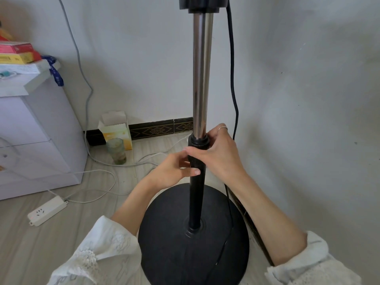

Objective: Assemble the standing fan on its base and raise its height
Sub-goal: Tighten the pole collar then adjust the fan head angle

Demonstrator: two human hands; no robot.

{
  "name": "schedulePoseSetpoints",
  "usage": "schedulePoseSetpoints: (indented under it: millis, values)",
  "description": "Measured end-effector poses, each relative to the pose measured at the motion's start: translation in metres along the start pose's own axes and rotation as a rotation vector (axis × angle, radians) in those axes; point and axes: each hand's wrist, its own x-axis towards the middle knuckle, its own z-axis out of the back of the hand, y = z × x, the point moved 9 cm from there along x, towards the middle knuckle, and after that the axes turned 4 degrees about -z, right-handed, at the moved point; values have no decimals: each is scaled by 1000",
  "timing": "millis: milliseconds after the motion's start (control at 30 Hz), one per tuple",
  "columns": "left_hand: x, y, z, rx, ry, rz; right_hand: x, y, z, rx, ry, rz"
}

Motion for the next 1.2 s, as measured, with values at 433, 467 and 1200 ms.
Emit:
schedulePoseSetpoints:
  millis: [433, 467, 1200]
  values:
    - [1, -1, 0, -17, 17, 7, 0, -9, -5, 130, 41, -18]
    - [1, -1, -1, -15, 22, 10, 1, -10, -10, 129, 137, -36]
    - [0, -1, 1, 1, -14, 3, -4, -4, -7, -4, 38, 15]
